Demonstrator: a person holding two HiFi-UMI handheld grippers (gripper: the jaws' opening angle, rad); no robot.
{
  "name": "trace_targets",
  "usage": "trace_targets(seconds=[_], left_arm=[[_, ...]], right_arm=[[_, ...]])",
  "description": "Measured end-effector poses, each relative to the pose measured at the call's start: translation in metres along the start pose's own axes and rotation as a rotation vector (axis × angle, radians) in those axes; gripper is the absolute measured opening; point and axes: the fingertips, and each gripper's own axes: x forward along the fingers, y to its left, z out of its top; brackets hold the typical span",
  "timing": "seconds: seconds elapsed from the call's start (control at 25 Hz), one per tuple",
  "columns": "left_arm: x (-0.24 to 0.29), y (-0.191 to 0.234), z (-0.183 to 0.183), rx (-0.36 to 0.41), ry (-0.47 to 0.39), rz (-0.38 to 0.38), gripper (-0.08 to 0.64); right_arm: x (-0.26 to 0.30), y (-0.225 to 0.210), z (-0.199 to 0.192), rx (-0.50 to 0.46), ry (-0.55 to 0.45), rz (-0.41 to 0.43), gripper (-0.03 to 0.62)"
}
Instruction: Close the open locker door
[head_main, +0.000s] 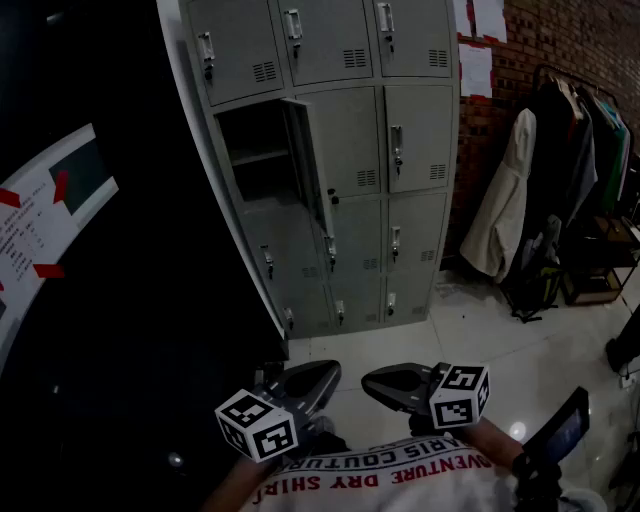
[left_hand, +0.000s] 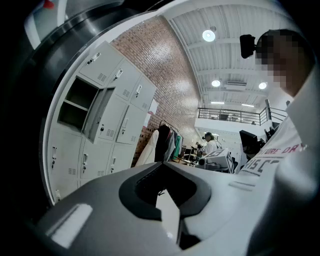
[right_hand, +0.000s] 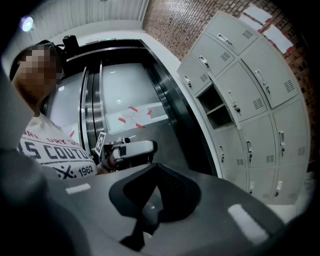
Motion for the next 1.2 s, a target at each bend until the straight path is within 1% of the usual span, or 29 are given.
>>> trace_targets(seconds=[0.16, 0.28, 0.52, 0.6, 0.76, 0.96, 1.0, 1.08, 1.2], left_arm=[[0.006, 0.033, 0.01, -0.002, -0.004, 0.008, 0.005], [0.012, 0.065, 0.016, -0.005, -0.014, 0.0, 0.005], [0.033, 0.16, 0.038, -0.028, -0.006, -0.006, 0.005], [0.04, 0.195, 0.051, -0.035, -0.002, -0.004, 0.005], [0.054, 0.264, 0.09, -0.027, 0.002, 0.001, 0.005], [0.069, 0.325, 0.134, 0.007, -0.005, -0.008, 0.005], [0.072, 0.336, 0.139, 0.006, -0.008, -0.006, 0.005], [0.077, 0.354, 0.144, -0.022, -0.012, -0.011, 0.005], [0.086, 0.374, 0.145, -0.053, 0.002, -0.016, 0.005]], right_arm=[[0.02, -0.027, 0.009, -0.016, -0.001, -0.007, -0.006], [0.04, -0.05, 0.02, -0.025, -0.003, -0.014, -0.006], [0.104, -0.12, 0.052, -0.011, -0.015, -0.024, -0.006], [0.127, -0.145, 0.069, -0.012, -0.015, -0.035, -0.006], [0.175, -0.189, 0.111, -0.037, -0.023, -0.052, -0.006], [0.217, -0.231, 0.162, -0.075, -0.059, -0.072, -0.006], [0.223, -0.238, 0.169, -0.077, -0.065, -0.078, -0.006], [0.232, -0.251, 0.176, -0.071, -0.068, -0.088, -0.006], [0.236, -0.272, 0.174, -0.055, -0.056, -0.121, -0.006]])
